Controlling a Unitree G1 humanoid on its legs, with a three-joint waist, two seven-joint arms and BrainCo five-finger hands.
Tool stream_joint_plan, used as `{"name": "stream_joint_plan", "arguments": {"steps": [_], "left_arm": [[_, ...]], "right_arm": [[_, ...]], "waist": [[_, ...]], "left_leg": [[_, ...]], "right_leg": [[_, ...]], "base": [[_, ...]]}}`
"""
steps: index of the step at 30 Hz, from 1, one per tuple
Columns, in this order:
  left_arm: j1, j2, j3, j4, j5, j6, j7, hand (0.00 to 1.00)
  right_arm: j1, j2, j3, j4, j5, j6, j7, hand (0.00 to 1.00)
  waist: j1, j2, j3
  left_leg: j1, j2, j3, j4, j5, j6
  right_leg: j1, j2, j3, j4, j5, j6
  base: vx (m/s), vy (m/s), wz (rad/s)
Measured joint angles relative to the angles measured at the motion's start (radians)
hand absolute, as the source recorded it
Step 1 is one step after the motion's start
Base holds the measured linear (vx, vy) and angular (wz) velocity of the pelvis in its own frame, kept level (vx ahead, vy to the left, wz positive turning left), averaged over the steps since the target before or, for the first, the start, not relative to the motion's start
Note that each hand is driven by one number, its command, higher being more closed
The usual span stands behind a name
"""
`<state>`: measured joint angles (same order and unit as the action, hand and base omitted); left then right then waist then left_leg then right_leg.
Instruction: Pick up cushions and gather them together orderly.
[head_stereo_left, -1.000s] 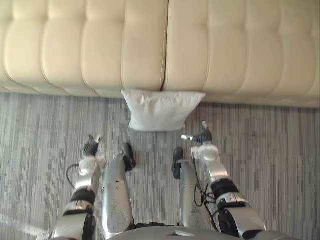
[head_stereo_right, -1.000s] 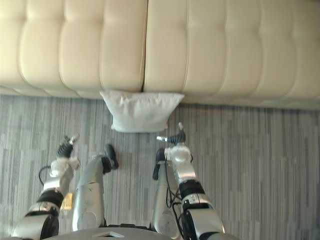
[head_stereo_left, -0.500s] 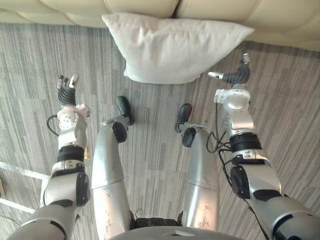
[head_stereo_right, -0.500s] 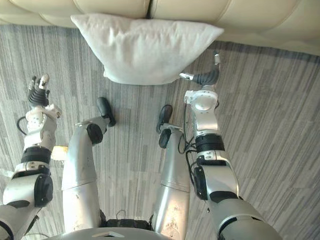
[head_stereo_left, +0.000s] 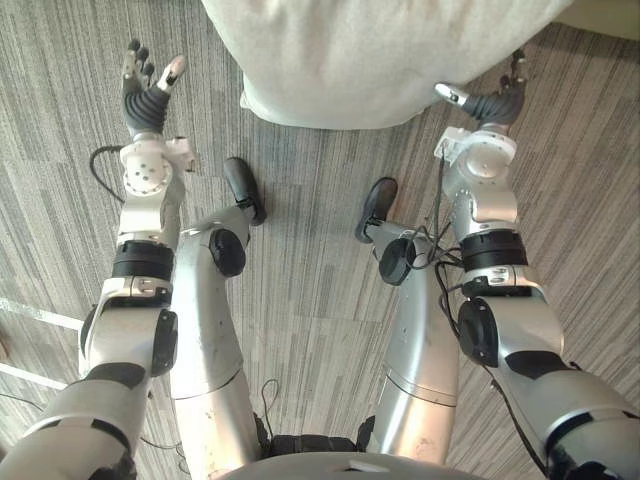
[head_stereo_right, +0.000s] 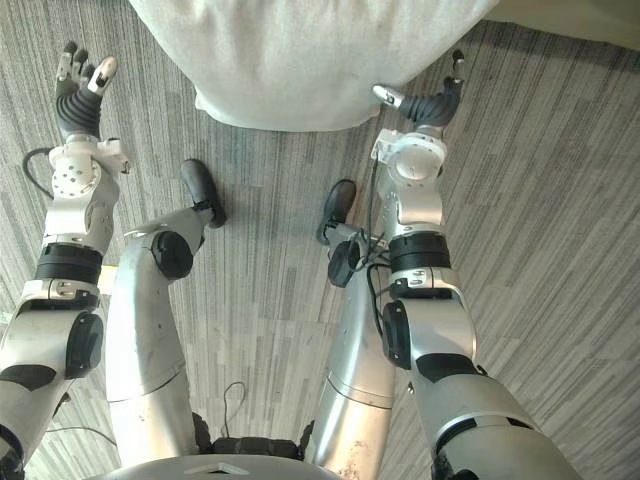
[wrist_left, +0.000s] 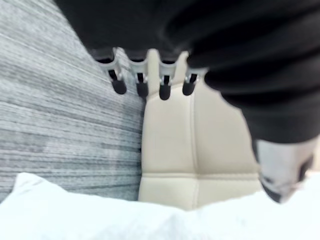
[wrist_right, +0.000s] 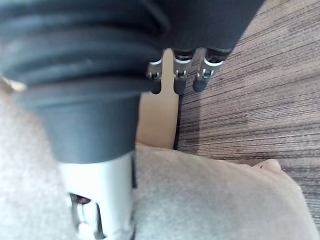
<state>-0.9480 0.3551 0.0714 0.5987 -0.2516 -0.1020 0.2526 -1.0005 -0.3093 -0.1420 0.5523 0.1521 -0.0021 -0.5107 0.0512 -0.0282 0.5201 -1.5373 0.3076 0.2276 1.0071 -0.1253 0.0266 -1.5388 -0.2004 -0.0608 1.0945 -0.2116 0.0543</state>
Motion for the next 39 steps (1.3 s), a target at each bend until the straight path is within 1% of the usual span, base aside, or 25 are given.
{"name": "stream_joint_plan", "arguments": {"steps": [3, 5, 6, 7, 8, 12, 15, 18, 19, 20, 21, 23, 26, 29, 34, 37, 39], "left_arm": [[-0.053, -0.003, -0.067, -0.004, 0.01, 0.0, 0.005, 0.0], [-0.08, -0.004, -0.105, -0.03, 0.042, 0.0, 0.007, 0.0], [-0.104, -0.006, -0.132, -0.048, 0.066, 0.0, 0.009, 0.0], [-0.117, -0.007, -0.142, -0.055, 0.076, 0.0, 0.012, 0.0], [-0.137, -0.011, -0.156, -0.058, 0.1, 0.001, 0.029, 1.0], [-0.151, -0.028, -0.183, -0.061, 0.13, 0.005, 0.073, 1.0], [-0.151, -0.032, -0.197, -0.075, 0.17, 0.018, 0.097, 1.0], [-0.151, -0.04, -0.205, -0.081, 0.195, 0.023, 0.117, 1.0], [-0.151, -0.04, -0.207, -0.089, 0.197, 0.032, 0.124, 1.0], [-0.151, -0.04, -0.209, -0.094, 0.198, 0.037, 0.13, 1.0], [-0.151, -0.038, -0.215, -0.113, 0.202, 0.049, 0.142, 1.0], [-0.151, -0.026, -0.227, -0.12, 0.224, 0.053, 0.155, 1.0], [-0.15, 0.002, -0.234, -0.124, 0.235, 0.057, 0.157, 1.0], [-0.144, 0.011, -0.233, -0.16, 0.235, 0.058, 0.157, 1.0], [-0.124, 0.011, -0.232, -0.233, 0.235, 0.058, 0.156, 1.0], [-0.114, -0.003, -0.228, -0.246, 0.234, 0.056, 0.156, 1.0], [-0.073, -0.011, -0.224, -0.296, 0.23, 0.054, 0.156, 1.0]], "right_arm": [[-0.014, 0.031, 0.022, -0.032, 0.0, -0.014, -0.004, 0.0], [-0.032, 0.047, 0.024, -0.035, 0.0, -0.016, -0.006, 0.0], [-0.036, 0.052, 0.042, -0.06, -0.001, -0.016, -0.018, 1.0], [-0.038, 0.057, 0.05, -0.079, -0.002, -0.018, -0.022, 1.0], [-0.04, 0.066, 0.06, -0.107, -0.002, -0.019, -0.025, 1.0], [-0.044, 0.079, 0.105, -0.156, -0.01, -0.02, -0.038, 1.0], [-0.042, 0.1, 0.119, -0.191, -0.082, -0.019, -0.054, 1.0], [-0.025, 0.116, 0.132, -0.238, -0.12, -0.013, -0.069, 1.0], [-0.017, 0.12, 0.134, -0.263, -0.124, -0.009, -0.073, 1.0], [-0.016, 0.122, 0.134, -0.267, -0.128, -0.008, -0.077, 1.0], [-0.016, 0.124, 0.134, -0.27, -0.156, -0.008, -0.085, 1.0], [-0.013, 0.123, 0.133, -0.277, -0.163, -0.001, -0.09, 1.0], [0.031, 0.118, 0.134, -0.349, -0.17, 0.006, -0.089, 1.0], [0.054, 0.115, 0.134, -0.389, -0.188, 0.005, -0.086, 1.0], [0.063, 0.111, 0.139, -0.425, -0.19, 0.005, -0.062, 1.0], [0.082, 0.115, 0.143, -0.428, -0.19, -0.002, -0.037, 1.0], [0.103, 0.129, 0.144, -0.43, -0.19, -0.004, -0.027, 1.0]], "waist": [[-0.003, 0.0, 0.0], [-0.005, 0.0, 0.0], [-0.004, 0.0, 0.0], [-0.005, 0.0, 0.0], [-0.009, 0.0, 0.0], [-0.016, 0.0, 0.0], [-0.018, 0.0, -0.001], [-0.02, 0.0, -0.001], [-0.021, 0.0, -0.001], [-0.022, 0.0, -0.001], [-0.023, 0.0, -0.001], [-0.024, 0.0, -0.001], [-0.024, 0.0, -0.001], [-0.024, 0.0, -0.002], [-0.028, 0.0, -0.003], [-0.027, 0.0, -0.003], [-0.027, 0.0, -0.004]], "left_leg": [[-0.002, 0.006, -0.001, 0.0, 0.001, -0.002], [-0.005, 0.009, -0.001, 0.0, 0.002, -0.003], [-0.013, 0.011, -0.001, 0.0, 0.003, -0.004], [-0.018, 0.014, -0.001, 0.001, 0.003, -0.005], [-0.025, 0.015, -0.002, 0.002, 0.005, -0.005], [-0.032, 0.021, -0.008, 0.007, 0.007, -0.008], [-0.032, 0.024, -0.011, 0.007, 0.008, -0.01], [-0.031, 0.024, -0.011, 0.005, 0.01, -0.011], [-0.03, 0.024, -0.011, 0.004, 0.01, -0.011], [-0.03, 0.024, -0.011, 0.004, 0.01, -0.011], [-0.03, 0.024, -0.011, 0.004, 0.011, -0.012], [-0.025, 0.024, -0.011, 0.004, 0.011, -0.012], [-0.003, 0.027, -0.011, -0.002, 0.01, -0.014], [0.032, 0.031, -0.01, -0.018, 0.009, -0.018], [0.1, 0.031, -0.004, -0.074, 0.02, -0.036], [0.152, 0.029, -0.005, -0.11, 0.032, -0.05], [0.191, 0.028, -0.005, -0.141, 0.038, -0.058]], "right_leg": [[-0.004, 0.01, 0.0, 0.001, 0.001, -0.002], [-0.009, 0.013, 0.0, 0.001, 0.001, -0.003], [-0.017, 0.015, 0.0, 0.001, 0.003, -0.005], [-0.022, 0.016, -0.001, 0.001, 0.004, -0.006], [-0.029, 0.017, -0.001, 0.002, 0.004, -0.008], [-0.034, 0.025, -0.004, 0.007, 0.006, -0.01], [-0.034, 0.03, -0.005, 0.008, 0.007, -0.012], [-0.034, 0.031, -0.005, 0.004, 0.008, -0.013], [-0.034, 0.031, -0.005, 0.003, 0.008, -0.014], [-0.033, 0.031, -0.005, 0.002, 0.009, -0.015], [-0.032, 0.032, -0.005, 0.002, 0.009, -0.015], [-0.029, 0.032, -0.005, 0.001, 0.01, -0.016], [-0.004, 0.034, -0.007, -0.01, 0.01, -0.017], [0.034, 0.045, -0.01, -0.037, 0.014, -0.018], [0.1, 0.052, -0.021, -0.095, 0.027, -0.024], [0.153, 0.054, -0.037, -0.126, 0.029, -0.028], [0.193, 0.064, -0.042, -0.155, 0.032, -0.032]], "base": [[-0.04, 0.009, -0.03], [-0.05, 0.01, -0.05], [-0.05, 0.015, -0.05], [-0.05, 0.015, -0.05], [-0.05, 0.012, -0.04], [-0.04, 0.003, -0.03], [-0.06, 0.002, -0.02], [-0.06, 0.006, -0.02], [-0.05, 0.006, -0.01], [-0.06, 0.007, -0.01], [-0.04, 0.004, -0.01], [-0.05, 0.002, -0.01], [-0.05, 0.0, -0.05], [-0.04, 0.002, -0.09], [-0.04, 0.003, -0.06], [-0.01, -0.007, 0.01], [0.0, 0.0, 0.0]]}}
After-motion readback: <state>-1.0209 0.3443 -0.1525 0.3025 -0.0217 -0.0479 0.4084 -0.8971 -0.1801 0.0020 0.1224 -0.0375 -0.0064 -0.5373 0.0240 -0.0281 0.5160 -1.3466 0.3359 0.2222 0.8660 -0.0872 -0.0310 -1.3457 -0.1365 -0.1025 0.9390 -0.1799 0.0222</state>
